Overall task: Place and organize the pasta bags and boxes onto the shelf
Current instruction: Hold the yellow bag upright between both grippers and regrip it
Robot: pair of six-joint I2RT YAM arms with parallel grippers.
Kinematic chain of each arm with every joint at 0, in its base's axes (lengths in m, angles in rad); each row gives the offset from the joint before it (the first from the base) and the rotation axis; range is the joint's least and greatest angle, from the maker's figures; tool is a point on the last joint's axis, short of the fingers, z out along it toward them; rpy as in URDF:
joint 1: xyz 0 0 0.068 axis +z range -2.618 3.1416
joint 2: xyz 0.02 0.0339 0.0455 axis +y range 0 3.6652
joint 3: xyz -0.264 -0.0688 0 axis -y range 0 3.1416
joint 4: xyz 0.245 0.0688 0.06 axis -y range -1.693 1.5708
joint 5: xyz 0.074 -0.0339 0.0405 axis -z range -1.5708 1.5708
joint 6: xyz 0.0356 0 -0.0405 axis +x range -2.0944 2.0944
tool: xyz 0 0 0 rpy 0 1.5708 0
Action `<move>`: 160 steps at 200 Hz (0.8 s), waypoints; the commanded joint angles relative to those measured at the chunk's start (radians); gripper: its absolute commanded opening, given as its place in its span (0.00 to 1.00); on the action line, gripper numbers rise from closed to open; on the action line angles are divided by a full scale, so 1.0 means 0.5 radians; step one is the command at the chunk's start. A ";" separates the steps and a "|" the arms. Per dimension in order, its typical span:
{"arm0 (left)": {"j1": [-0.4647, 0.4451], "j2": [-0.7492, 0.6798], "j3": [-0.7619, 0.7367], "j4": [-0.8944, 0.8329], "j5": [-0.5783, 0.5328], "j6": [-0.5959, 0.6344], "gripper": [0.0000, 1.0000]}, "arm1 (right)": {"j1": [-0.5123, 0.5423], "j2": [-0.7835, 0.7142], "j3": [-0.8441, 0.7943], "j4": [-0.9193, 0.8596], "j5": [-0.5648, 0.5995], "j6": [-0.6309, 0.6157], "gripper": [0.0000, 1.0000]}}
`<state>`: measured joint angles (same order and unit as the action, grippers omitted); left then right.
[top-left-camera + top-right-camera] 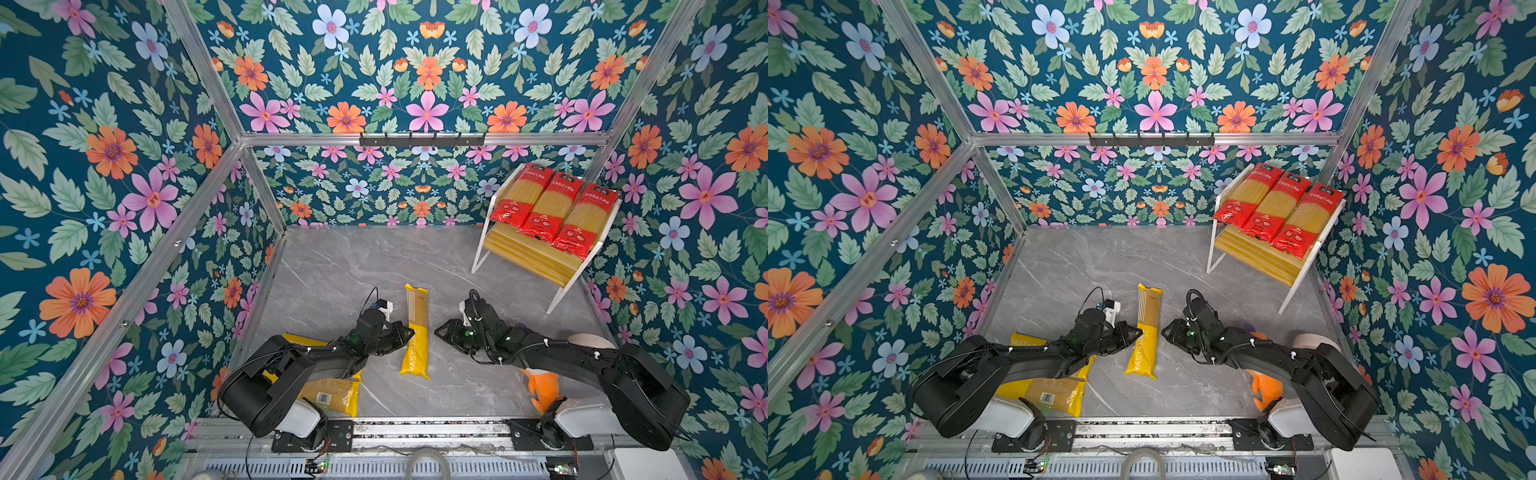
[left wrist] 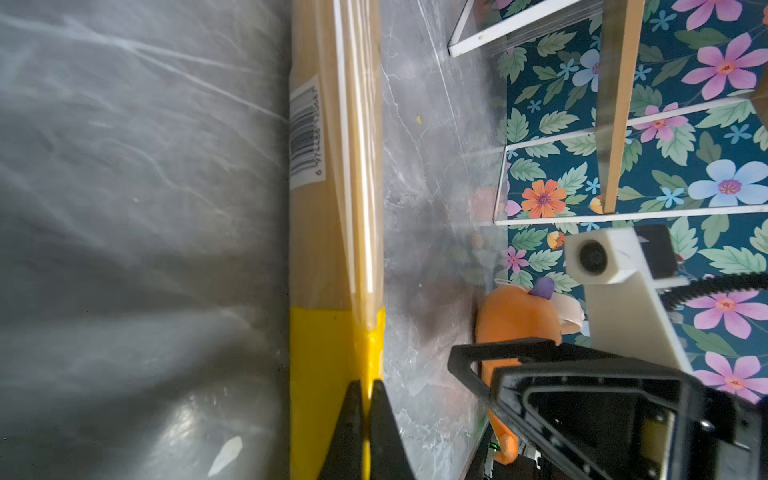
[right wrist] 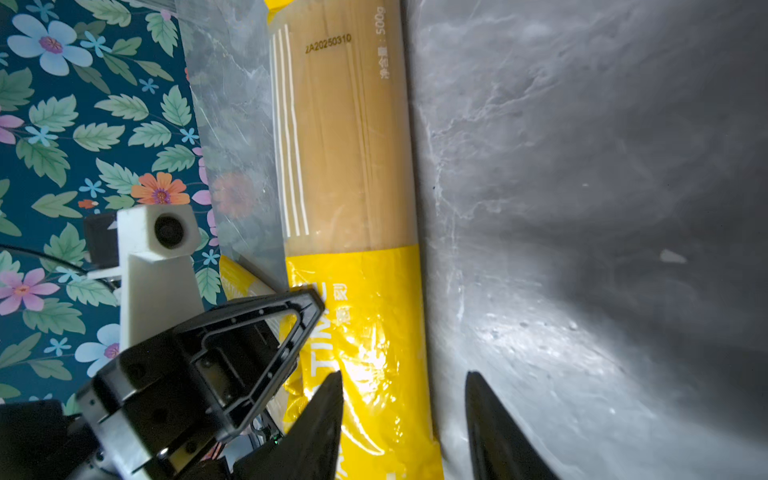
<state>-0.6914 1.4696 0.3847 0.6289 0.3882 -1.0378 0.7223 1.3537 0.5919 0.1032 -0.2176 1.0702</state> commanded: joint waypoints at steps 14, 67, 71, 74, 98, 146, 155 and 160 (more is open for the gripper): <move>-0.001 -0.092 0.009 -0.049 -0.050 0.111 0.11 | 0.014 -0.065 -0.030 -0.134 0.107 -0.055 0.49; 0.077 -0.181 0.033 -0.340 -0.039 0.211 0.38 | 0.094 0.020 -0.016 -0.064 0.079 -0.049 0.51; 0.076 -0.179 0.028 -0.340 -0.040 0.216 0.39 | 0.106 0.036 -0.011 -0.056 0.078 -0.046 0.51; 0.076 -0.178 0.026 -0.340 -0.040 0.216 0.40 | 0.114 0.051 -0.007 -0.049 0.075 -0.044 0.52; 0.074 -0.149 -0.002 -0.287 -0.049 0.193 0.46 | 0.169 0.188 0.047 -0.003 0.047 -0.032 0.52; 0.074 -0.134 0.023 -0.374 -0.117 0.253 0.55 | 0.199 0.434 0.142 0.168 -0.037 0.003 0.53; 0.074 -0.122 0.034 -0.389 -0.128 0.273 0.55 | 0.199 0.466 0.166 0.168 -0.032 -0.007 0.53; 0.074 -0.112 0.035 -0.383 -0.124 0.275 0.55 | 0.200 0.485 0.182 0.175 -0.030 -0.010 0.54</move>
<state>-0.6548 1.4029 0.3916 0.4606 0.3519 -0.9394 0.8200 1.5646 0.6529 0.1371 -0.2268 1.0561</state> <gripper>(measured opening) 0.548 0.529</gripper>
